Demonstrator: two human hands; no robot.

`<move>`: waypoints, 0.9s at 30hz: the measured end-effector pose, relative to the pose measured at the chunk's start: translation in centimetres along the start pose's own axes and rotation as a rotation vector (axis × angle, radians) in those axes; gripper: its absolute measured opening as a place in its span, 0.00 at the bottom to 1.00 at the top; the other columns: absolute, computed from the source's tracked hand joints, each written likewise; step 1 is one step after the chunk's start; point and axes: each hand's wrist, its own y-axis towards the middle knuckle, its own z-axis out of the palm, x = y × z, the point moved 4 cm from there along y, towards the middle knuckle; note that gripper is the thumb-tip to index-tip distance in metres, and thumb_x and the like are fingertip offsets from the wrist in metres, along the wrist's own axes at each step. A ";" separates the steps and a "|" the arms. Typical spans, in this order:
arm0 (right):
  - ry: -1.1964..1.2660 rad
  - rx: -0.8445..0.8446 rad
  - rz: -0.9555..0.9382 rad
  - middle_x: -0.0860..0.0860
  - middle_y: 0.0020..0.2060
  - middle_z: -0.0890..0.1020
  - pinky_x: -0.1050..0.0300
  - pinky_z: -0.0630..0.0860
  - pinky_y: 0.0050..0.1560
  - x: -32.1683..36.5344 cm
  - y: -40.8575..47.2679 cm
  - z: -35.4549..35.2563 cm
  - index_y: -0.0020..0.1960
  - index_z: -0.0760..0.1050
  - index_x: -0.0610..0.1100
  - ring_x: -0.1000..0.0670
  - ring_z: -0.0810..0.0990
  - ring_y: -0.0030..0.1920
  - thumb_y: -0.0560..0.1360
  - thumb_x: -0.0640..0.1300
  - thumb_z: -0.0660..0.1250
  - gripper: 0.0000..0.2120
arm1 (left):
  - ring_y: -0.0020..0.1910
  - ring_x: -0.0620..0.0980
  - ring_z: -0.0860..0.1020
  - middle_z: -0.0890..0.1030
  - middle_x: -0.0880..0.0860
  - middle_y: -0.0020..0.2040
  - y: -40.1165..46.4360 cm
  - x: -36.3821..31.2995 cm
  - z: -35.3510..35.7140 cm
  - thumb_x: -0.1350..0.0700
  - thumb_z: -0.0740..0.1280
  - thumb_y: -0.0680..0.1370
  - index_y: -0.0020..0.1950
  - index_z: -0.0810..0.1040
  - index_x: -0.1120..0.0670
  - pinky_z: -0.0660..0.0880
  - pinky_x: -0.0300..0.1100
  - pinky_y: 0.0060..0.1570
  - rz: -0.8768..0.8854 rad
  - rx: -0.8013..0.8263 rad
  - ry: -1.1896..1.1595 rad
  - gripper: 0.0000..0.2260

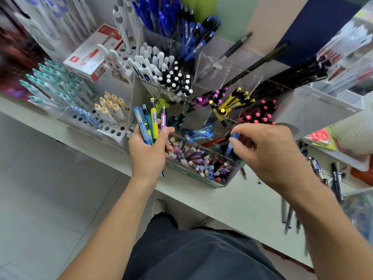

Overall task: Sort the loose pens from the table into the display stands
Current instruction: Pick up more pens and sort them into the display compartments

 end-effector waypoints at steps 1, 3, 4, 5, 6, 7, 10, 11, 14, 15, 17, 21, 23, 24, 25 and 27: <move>0.119 -0.216 -0.002 0.50 0.32 0.80 0.57 0.74 0.39 0.8 -0.3 -2.3 0.44 0.81 0.43 0.49 0.77 0.34 0.78 0.41 0.70 0.05 | 0.28 0.47 0.75 0.86 0.56 0.46 0.1 -0.1 -0.5 0.61 0.68 0.81 0.52 0.76 0.52 0.73 0.36 0.26 0.000 -0.028 -0.014 0.05; 0.286 -0.451 0.008 0.50 0.33 0.83 0.61 0.74 0.38 1.7 -0.3 -4.5 0.47 0.83 0.42 0.50 0.79 0.35 0.77 0.40 0.71 0.03 | 0.28 0.47 0.75 0.86 0.56 0.45 0.4 -0.2 -1.2 0.61 0.68 0.81 0.51 0.76 0.52 0.73 0.35 0.26 -0.003 -0.059 -0.023 0.04; 0.341 -0.469 0.013 0.50 0.34 0.83 0.61 0.74 0.37 2.1 0.2 -4.2 0.48 0.84 0.42 0.50 0.79 0.35 0.77 0.39 0.71 0.03 | 0.28 0.47 0.75 0.86 0.55 0.45 0.5 -0.2 -1.4 0.61 0.68 0.81 0.52 0.77 0.53 0.73 0.36 0.26 -0.006 -0.058 -0.016 0.04; 0.378 -0.444 0.027 0.51 0.34 0.83 0.60 0.75 0.36 2.3 1.0 -3.1 0.47 0.84 0.42 0.51 0.79 0.34 0.77 0.39 0.71 0.03 | 0.28 0.47 0.75 0.86 0.55 0.45 0.6 -0.2 -1.5 0.60 0.68 0.81 0.53 0.77 0.54 0.73 0.36 0.26 -0.010 -0.052 -0.006 0.03; 0.404 -0.390 0.057 0.51 0.34 0.83 0.58 0.76 0.36 2.3 1.9 -1.5 0.47 0.84 0.43 0.51 0.79 0.34 0.77 0.39 0.71 0.03 | 0.29 0.47 0.75 0.86 0.55 0.46 0.6 -0.2 -1.4 0.60 0.68 0.81 0.54 0.77 0.55 0.73 0.36 0.26 -0.015 -0.045 -0.001 0.03; 0.410 -0.308 0.098 0.51 0.35 0.83 0.55 0.78 0.39 2.3 2.8 0.3 0.47 0.84 0.43 0.52 0.79 0.35 0.77 0.40 0.71 0.03 | 0.29 0.48 0.75 0.86 0.56 0.46 0.6 -0.2 -1.4 0.61 0.68 0.81 0.54 0.77 0.55 0.73 0.36 0.27 -0.020 -0.041 -0.004 0.03; 0.249 -0.065 0.176 0.50 0.46 0.83 0.48 0.78 0.51 2.1 3.8 4.4 0.58 0.83 0.43 0.51 0.78 0.43 0.78 0.45 0.71 0.10 | 0.30 0.49 0.75 0.86 0.56 0.47 0.6 -0.2 -1.4 0.61 0.68 0.81 0.55 0.77 0.54 0.73 0.36 0.26 -0.047 -0.013 -0.041 0.04; 0.171 -0.025 0.186 0.49 0.50 0.82 0.48 0.77 0.53 2.2 3.5 5.1 0.63 0.80 0.44 0.49 0.78 0.47 0.79 0.48 0.70 0.15 | 0.30 0.48 0.75 0.86 0.57 0.47 0.6 -0.3 -1.4 0.61 0.68 0.81 0.56 0.77 0.55 0.73 0.37 0.26 -0.071 0.010 -0.067 0.05; 0.008 0.123 0.294 0.47 0.54 0.79 0.49 0.72 0.51 2.8 2.3 6.1 0.69 0.72 0.45 0.43 0.78 0.54 0.78 0.56 0.69 0.23 | 0.29 0.46 0.76 0.86 0.59 0.48 0.7 -0.5 -1.6 0.62 0.70 0.78 0.58 0.77 0.58 0.72 0.35 0.26 -0.182 0.102 -0.185 0.09; -0.017 0.181 0.333 0.46 0.54 0.79 0.49 0.70 0.49 2.9 2.2 6.7 0.67 0.71 0.45 0.42 0.78 0.54 0.78 0.56 0.69 0.23 | 0.29 0.45 0.76 0.86 0.59 0.48 0.6 -0.6 -1.6 0.62 0.71 0.77 0.58 0.78 0.58 0.72 0.35 0.26 -0.209 0.136 -0.209 0.10; 0.000 0.192 0.342 0.44 0.53 0.80 0.49 0.68 0.46 3.0 2.5 7.5 0.64 0.72 0.42 0.40 0.78 0.53 0.81 0.50 0.67 0.17 | 0.29 0.45 0.76 0.86 0.60 0.48 0.5 -0.7 -1.5 0.63 0.71 0.76 0.57 0.78 0.58 0.73 0.35 0.27 -0.230 0.197 -0.186 0.10; 0.033 0.096 0.200 0.42 0.53 0.83 0.43 0.76 0.49 3.1 3.0 7.4 0.66 0.74 0.40 0.39 0.79 0.52 0.82 0.41 0.64 0.13 | 0.29 0.46 0.76 0.86 0.60 0.48 0.5 -0.7 -1.4 0.66 0.68 0.79 0.56 0.75 0.59 0.73 0.36 0.27 -0.227 0.279 -0.086 0.07; 0.076 0.072 0.168 0.46 0.52 0.84 0.45 0.78 0.50 2.9 2.6 6.5 0.68 0.74 0.43 0.42 0.80 0.51 0.82 0.44 0.64 0.15 | 0.28 0.47 0.76 0.86 0.60 0.47 0.3 -1.0 -1.0 0.66 0.67 0.80 0.55 0.72 0.60 0.72 0.36 0.26 -0.240 0.357 -0.072 0.06; 0.204 0.020 0.196 0.49 0.50 0.85 0.48 0.78 0.51 2.7 2.3 5.7 0.67 0.76 0.44 0.46 0.82 0.49 0.82 0.46 0.65 0.15 | 0.28 0.47 0.76 0.86 0.60 0.47 0.0 -1.1 -0.7 0.65 0.66 0.80 0.55 0.72 0.60 0.72 0.37 0.26 -0.253 0.409 -0.072 0.06; 0.393 -0.027 0.247 0.52 0.47 0.85 0.55 0.79 0.49 2.6 2.0 4.8 0.64 0.79 0.45 0.52 0.83 0.46 0.81 0.47 0.66 0.13 | 0.28 0.48 0.75 0.86 0.59 0.46 -0.3 -1.3 -0.3 0.65 0.67 0.79 0.54 0.71 0.59 0.72 0.37 0.26 -0.269 0.469 -0.075 0.07; 0.823 -0.010 0.352 0.54 0.41 0.85 0.65 0.76 0.39 2.9 1.7 3.8 0.56 0.83 0.45 0.58 0.82 0.37 0.79 0.46 0.70 0.08 | 0.27 0.48 0.76 0.86 0.58 0.44 -1.1 -1.9 0.9 0.62 0.69 0.76 0.53 0.72 0.58 0.72 0.37 0.25 -0.298 0.608 -0.081 0.09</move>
